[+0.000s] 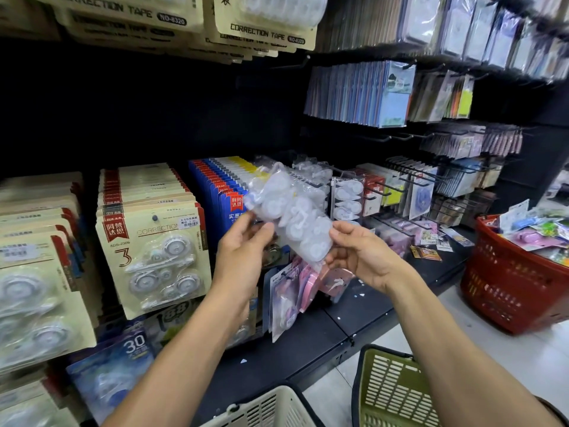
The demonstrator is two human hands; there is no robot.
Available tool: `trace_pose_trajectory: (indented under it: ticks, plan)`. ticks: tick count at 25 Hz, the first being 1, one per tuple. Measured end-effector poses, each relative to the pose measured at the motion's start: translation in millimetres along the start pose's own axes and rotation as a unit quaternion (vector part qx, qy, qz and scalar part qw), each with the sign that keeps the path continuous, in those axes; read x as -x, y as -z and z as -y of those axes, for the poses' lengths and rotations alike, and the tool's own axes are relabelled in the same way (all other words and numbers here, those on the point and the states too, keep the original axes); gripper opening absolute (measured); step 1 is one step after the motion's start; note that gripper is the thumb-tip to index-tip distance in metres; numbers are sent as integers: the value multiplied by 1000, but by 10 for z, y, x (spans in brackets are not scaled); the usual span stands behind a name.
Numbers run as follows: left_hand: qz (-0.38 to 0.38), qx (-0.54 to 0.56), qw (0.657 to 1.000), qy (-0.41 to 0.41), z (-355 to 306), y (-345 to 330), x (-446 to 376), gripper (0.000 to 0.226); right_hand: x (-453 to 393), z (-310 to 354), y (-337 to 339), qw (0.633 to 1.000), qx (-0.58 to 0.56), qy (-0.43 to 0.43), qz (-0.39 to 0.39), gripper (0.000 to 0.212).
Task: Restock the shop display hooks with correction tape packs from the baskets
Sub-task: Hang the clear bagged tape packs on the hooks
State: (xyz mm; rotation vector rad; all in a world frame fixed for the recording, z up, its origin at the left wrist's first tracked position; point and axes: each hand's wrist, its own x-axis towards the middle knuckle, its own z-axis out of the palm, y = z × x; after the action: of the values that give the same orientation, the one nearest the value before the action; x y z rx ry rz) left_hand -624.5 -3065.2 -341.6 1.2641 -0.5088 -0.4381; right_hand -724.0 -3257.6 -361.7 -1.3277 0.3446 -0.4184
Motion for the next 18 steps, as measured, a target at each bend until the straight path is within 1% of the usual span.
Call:
trace_pose_trajectory:
  ticks: [2, 4, 5, 6, 7, 9, 10, 11, 12, 15, 18]
  plan:
    - [1, -134, 991, -28, 50, 50, -28, 50, -6, -47, 131, 994, -56, 34, -93, 16]
    - [-3, -258, 964, -63, 91, 115, -43, 63, -22, -76, 293, 971, -115, 59, -203, 15]
    - [-5, -320, 944, -80, 107, 139, -45, 67, -28, -78, 364, 957, -127, 62, -255, 15]
    - [-6, -388, 917, -92, 128, 163, -53, 71, -39, -85, 427, 944, -121, 59, -301, 11]
    - [-6, -463, 881, -97, 150, 180, -59, 75, -46, -95, 463, 934, -107, 52, -338, 6]
    - [-2, -588, 803, -98, 220, 212, -76, 85, -71, -135, 510, 918, -76, 43, -386, 13]
    - [7, -618, 781, -89, 253, 221, -81, 89, -83, -145, 513, 914, -71, 46, -397, 15]
    - [16, -631, 772, -77, 280, 223, -83, 92, -88, -144, 507, 912, -72, 52, -400, 14]
    - [22, -634, 770, -67, 305, 224, -88, 94, -89, -135, 499, 912, -77, 61, -397, 12]
    - [23, -634, 771, -61, 343, 237, -105, 96, -97, -101, 498, 910, -90, 81, -397, 11]
    - [24, -628, 776, -50, 348, 261, -118, 95, -112, -127, 539, 897, -85, 81, -425, 16]
